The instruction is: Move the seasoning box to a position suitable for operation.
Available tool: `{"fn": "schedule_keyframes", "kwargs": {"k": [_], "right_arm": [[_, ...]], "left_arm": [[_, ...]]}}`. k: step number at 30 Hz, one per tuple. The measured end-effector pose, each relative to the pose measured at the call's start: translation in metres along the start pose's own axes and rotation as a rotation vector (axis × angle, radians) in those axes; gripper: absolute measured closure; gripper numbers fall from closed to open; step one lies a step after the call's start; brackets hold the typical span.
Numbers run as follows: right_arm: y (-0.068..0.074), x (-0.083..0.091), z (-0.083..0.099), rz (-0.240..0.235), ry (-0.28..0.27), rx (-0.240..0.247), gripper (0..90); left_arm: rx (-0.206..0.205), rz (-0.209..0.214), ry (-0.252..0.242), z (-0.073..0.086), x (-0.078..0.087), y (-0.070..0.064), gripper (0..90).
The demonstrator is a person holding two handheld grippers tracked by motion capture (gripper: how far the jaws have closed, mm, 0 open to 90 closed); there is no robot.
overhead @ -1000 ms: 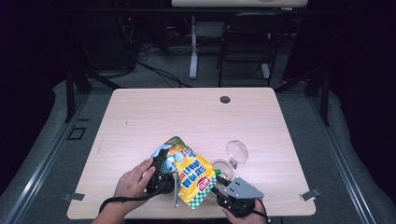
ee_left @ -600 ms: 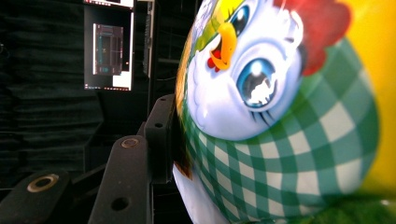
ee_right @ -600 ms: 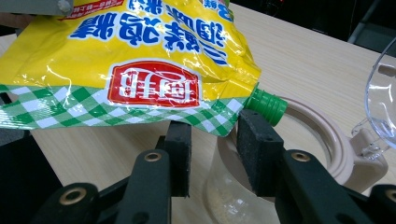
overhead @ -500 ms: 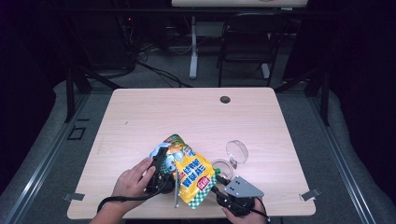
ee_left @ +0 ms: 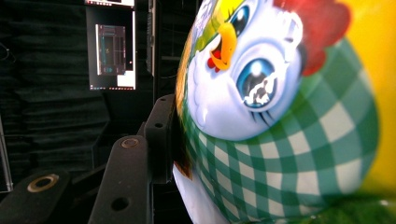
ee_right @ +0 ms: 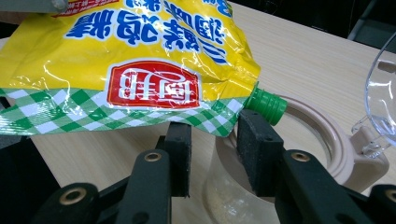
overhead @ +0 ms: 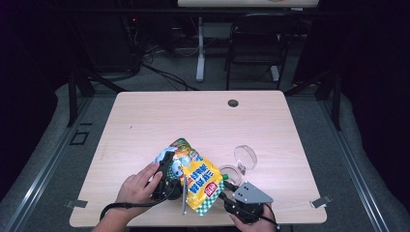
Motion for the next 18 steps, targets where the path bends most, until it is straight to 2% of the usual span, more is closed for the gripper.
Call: {"fn": "schedule_keyframes", "kwargs": {"k": [6, 11, 12, 18], "right_arm": [[-0.002, 0.002, 0.002, 0.007, 0.034, 0.006, 66.1], [-0.003, 0.003, 0.003, 0.014, 0.039, 0.003, 66.1], [0.002, -0.006, -0.007, -0.03, -0.097, -0.03, 66.1], [0.002, -0.007, -0.007, -0.033, -0.099, -0.035, 66.1]], "left_arm": [[-0.023, -0.009, 0.007, -0.001, 0.001, 0.004, 56.1], [-0.031, -0.009, 0.01, -0.002, 0.002, 0.005, 56.2], [-0.031, -0.01, 0.01, -0.002, 0.002, 0.006, 56.2], [-0.041, -0.013, 0.011, -0.002, 0.002, 0.007, 56.2]]}}
Point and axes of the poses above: each handheld gripper's, and its own axes: x roughly backward along the jaws, z roughly out of its underside, y roughly to its left, the point moved 9 cm from there along -x, roughly forward along the jaws, and after that the axes turned 4 degrees about y, right-handed, at the moved point
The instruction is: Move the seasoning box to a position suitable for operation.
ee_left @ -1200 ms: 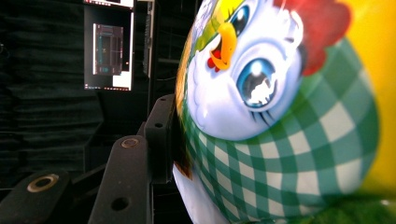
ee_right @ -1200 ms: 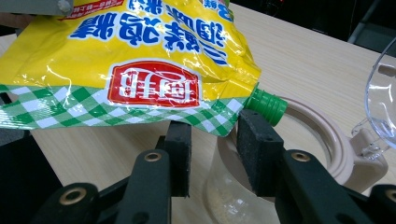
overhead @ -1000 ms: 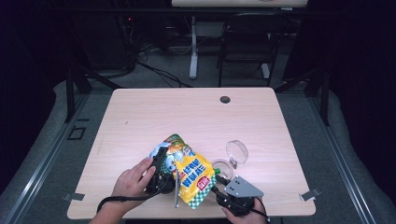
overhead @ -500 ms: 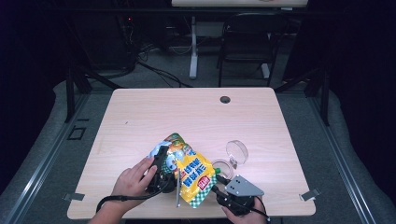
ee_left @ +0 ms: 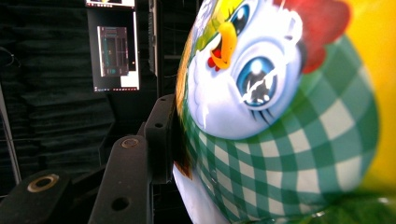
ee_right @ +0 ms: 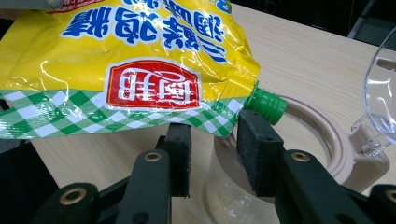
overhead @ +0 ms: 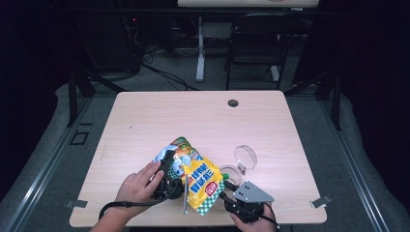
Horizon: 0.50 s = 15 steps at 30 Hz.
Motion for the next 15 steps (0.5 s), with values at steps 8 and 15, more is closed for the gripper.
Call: {"fn": "schedule_keyframes", "kwargs": {"k": [8, 15], "right_arm": [[-0.0006, -0.0009, -0.0004, 0.0, -0.005, -0.01, 66.1], [-0.0016, -0.0008, -0.0006, -0.001, -0.008, -0.02, 66.3]], "left_arm": [[-0.006, 0.004, 0.008, -0.0001, 0.0009, 0.0013, 56.2], [-0.012, 0.007, 0.011, -0.0009, 0.0016, 0.0027, 56.2]]}}
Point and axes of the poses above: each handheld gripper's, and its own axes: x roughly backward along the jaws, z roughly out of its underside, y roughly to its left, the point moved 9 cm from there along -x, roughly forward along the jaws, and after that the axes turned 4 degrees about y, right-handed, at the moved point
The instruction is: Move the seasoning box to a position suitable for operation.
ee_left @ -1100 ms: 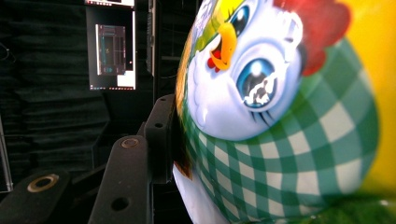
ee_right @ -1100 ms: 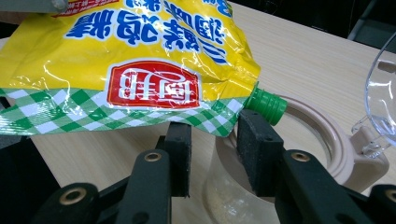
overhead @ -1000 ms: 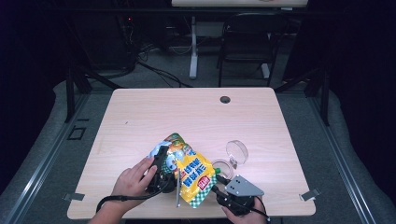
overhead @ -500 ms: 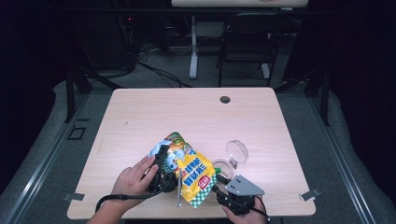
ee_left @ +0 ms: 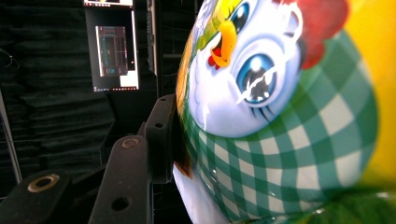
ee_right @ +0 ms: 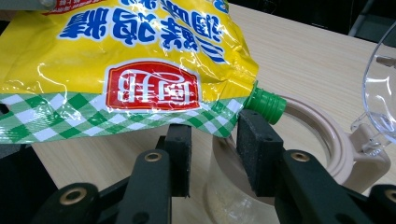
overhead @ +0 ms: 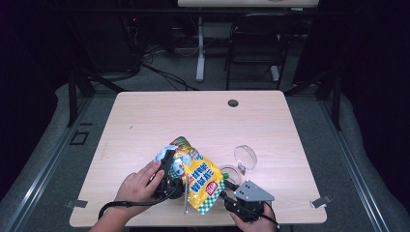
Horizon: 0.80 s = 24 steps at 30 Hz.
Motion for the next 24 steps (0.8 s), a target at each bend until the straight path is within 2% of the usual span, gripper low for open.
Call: {"fn": "schedule_keyframes", "kwargs": {"k": [13, 16, 18, 24], "right_arm": [[-0.0002, -0.0003, -0.0025, -0.007, -0.015, -0.026, 67.2], [-0.0005, -0.0011, -0.0028, -0.005, -0.014, -0.029, 67.7], [-0.0005, -0.0018, -0.0028, -0.006, -0.01, -0.029, 68.0], [-0.0005, -0.0031, -0.0035, -0.01, -0.013, -0.034, 69.8]], "left_arm": [[-0.009, 0.0, 0.008, 0.0015, 0.0024, 0.0044, 56.3], [-0.013, -0.014, -0.002, 0.0013, 0.0021, 0.0059, 56.3], [-0.018, 0.0, 0.012, 0.0026, 0.0034, 0.0055, 56.3], [-0.024, -0.002, 0.011, 0.0034, 0.0046, 0.0072, 56.3]]}}
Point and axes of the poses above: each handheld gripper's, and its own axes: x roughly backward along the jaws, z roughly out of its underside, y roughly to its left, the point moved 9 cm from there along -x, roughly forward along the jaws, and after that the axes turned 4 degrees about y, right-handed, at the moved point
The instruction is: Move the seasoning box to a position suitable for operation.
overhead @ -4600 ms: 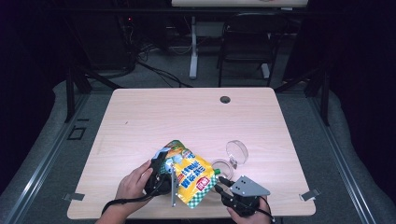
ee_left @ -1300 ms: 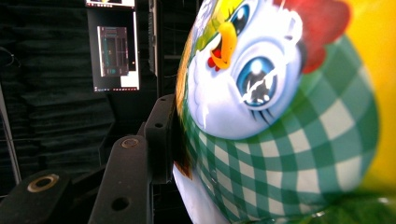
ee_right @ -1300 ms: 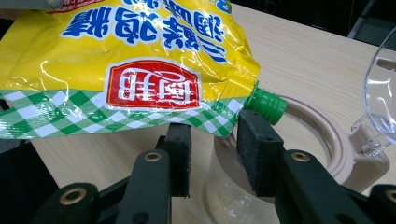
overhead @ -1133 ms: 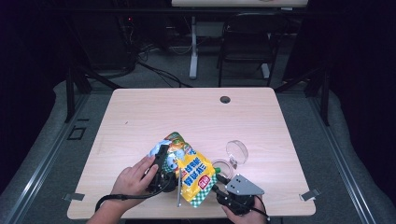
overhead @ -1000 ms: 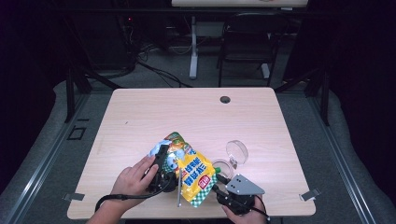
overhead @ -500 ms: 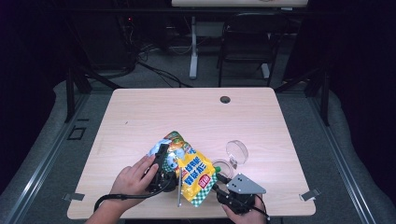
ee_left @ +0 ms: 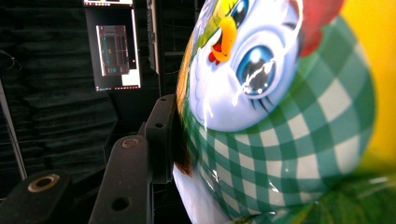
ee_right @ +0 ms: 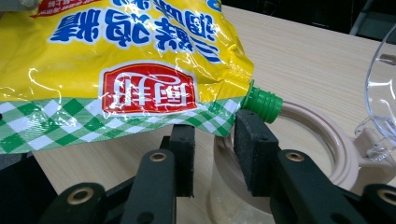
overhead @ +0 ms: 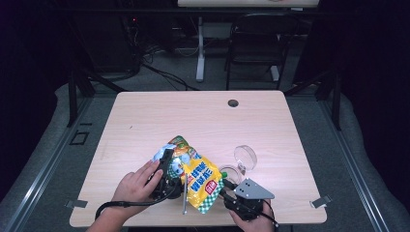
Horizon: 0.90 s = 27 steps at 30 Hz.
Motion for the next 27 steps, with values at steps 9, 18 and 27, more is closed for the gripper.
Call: {"fn": "schedule_keyframes", "kwargs": {"k": [9, 18, 27], "right_arm": [[-0.0009, -0.0017, -0.0004, -0.002, 0.0, -0.006, 71.6], [-0.0021, -0.0025, 0.0006, -0.003, 0.008, -0.009, 71.6], [-0.0032, -0.0036, 0.0013, 0.0, 0.008, -0.016, 71.6]], "left_arm": [[-0.004, 0.001, 0.003, 0.0008, 0.0012, 0.0011, 56.3], [-0.024, -0.004, 0.005, -0.0004, 0.0035, 0.0043, 56.4], [-0.046, -0.022, 0.006, -0.0022, 0.0067, 0.0082, 57.5]]}}
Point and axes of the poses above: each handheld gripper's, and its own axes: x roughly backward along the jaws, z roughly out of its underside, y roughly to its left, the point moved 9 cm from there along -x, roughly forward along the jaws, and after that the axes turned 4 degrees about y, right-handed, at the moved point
